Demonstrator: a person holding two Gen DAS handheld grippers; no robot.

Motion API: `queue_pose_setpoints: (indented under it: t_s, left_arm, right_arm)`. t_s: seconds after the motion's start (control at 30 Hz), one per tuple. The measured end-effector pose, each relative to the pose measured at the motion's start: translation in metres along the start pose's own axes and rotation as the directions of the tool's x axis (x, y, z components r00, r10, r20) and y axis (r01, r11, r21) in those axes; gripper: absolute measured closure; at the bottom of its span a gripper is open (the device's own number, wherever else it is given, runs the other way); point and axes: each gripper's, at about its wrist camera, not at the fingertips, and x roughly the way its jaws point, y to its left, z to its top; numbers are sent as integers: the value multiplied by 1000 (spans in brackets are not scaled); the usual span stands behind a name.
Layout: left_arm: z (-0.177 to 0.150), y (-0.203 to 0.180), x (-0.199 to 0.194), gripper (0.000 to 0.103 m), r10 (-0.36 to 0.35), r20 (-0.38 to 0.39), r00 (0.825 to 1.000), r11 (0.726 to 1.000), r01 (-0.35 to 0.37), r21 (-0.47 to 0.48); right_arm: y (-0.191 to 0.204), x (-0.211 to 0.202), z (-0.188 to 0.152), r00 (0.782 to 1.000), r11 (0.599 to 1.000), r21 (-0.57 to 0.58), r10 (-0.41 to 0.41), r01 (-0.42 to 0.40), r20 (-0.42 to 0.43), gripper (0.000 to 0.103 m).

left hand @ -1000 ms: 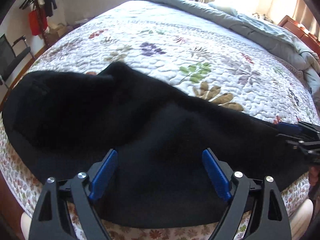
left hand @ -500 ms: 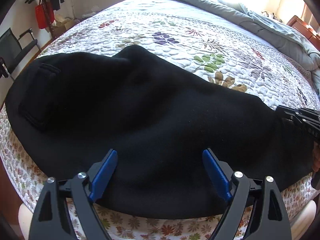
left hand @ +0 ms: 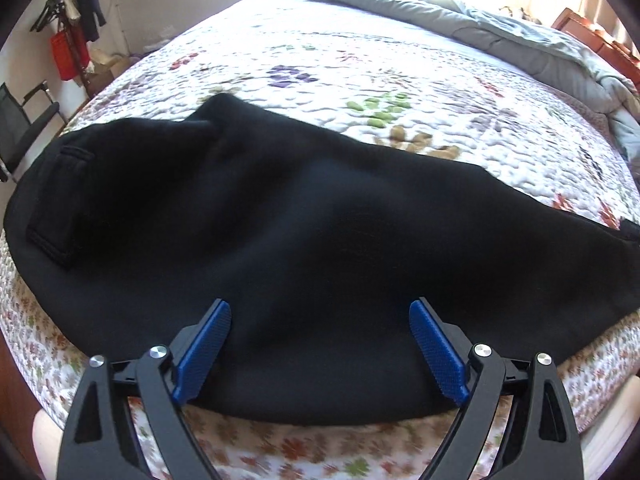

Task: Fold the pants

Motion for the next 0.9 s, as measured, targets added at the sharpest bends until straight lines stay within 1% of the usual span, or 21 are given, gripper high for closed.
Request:
queue_pose_setpoints:
  t_s: [0.03, 0.07, 0.17, 0.2, 0.23, 0.3, 0.33, 0.47, 0.5, 0.53, 0.57, 0.6, 0.63, 0.7, 0.77, 0.8, 0.83, 0.87, 0.9]
  left_arm:
    - [-1, -4, -1, 11, -5, 1, 1000, 1000, 5, 9]
    - [-1, -9, -2, 11, -9, 0, 1000, 1000, 9, 22]
    - [-4, -19, -4, 10, -31, -9, 999, 999, 31, 34]
    - [-5, -23, -3, 10, -43, -19, 999, 999, 43, 31]
    - [-6, -25, -3, 10, -46, -23, 999, 998, 47, 29]
    - [-9, -31, -3, 10, -48, -29, 998, 998, 48, 32]
    - [-9, -35, -3, 10, -44, -28, 999, 998, 45, 38]
    - [-9, -45, -2, 10, -25, -31, 999, 998, 26, 58]
    - [-9, -46, -2, 10, -20, -34, 999, 998, 22, 58]
    - [-9, -47, -1, 10, -15, -38, 999, 998, 17, 56]
    - [-9, -47, -1, 10, -11, -40, 999, 998, 14, 56]
    - [-10, -48, -1, 10, -5, -42, 999, 998, 7, 57]
    - [-10, -48, -1, 10, 2, -43, 999, 998, 0, 59]
    - [-10, -49, -1, 10, 11, -41, 999, 998, -9, 60]
    - [-9, -51, -1, 10, 22, -31, 999, 998, -20, 58]
    - [-8, -52, -2, 10, 27, -22, 999, 998, -26, 56]
    - [-8, -53, -3, 10, 32, -12, 999, 998, -31, 54]
    - [-8, -55, -3, 10, 36, -1, 999, 998, -36, 55]
    - [-8, -57, -2, 10, 40, 3, 999, 997, -40, 61]
  right_arm:
    - [-19, -13, -6, 1000, 999, 39, -27, 27, 9, 69]
    - [-43, -26, -14, 998, 994, 88, -68, 67, 17, 67]
    - [-101, -52, -32, 990, 968, 211, -142, 135, 22, 66]
    - [-115, -56, -35, 990, 962, 238, -143, 134, 20, 66]
    - [-126, -56, -36, 990, 959, 251, -138, 130, 13, 62]
    - [-139, -52, -34, 991, 963, 234, -130, 130, -17, 56]
    - [-142, -48, -34, 991, 967, 217, -130, 133, -25, 56]
    - [-142, -31, -25, 999, 981, 188, -34, 39, -32, 56]
    - [-140, -26, -22, 999, 985, 173, -19, 25, -37, 58]
    - [-137, -23, -19, 999, 988, 155, -16, 23, -48, 66]
    - [-132, -20, -16, 997, 992, 117, -42, 49, -59, 76]
    - [-129, -18, -14, 994, 993, 82, -82, 87, -66, 99]
    - [-129, -17, -12, 991, 992, 55, -111, 115, -71, 100]
    - [-129, -25, -7, 997, 996, 51, -77, 78, -29, 101]
    - [-127, -37, -2, 995, 995, 44, -93, 92, 23, 101]
    - [-130, -41, 1, 995, 994, 62, -94, 91, 43, 101]
    - [-134, -43, 3, 995, 993, 84, -91, 86, 51, 101]
    - [-139, -39, 4, 995, 990, 103, -97, 93, 37, 101]
    - [-142, -31, 3, 993, 987, 110, -119, 118, 7, 101]
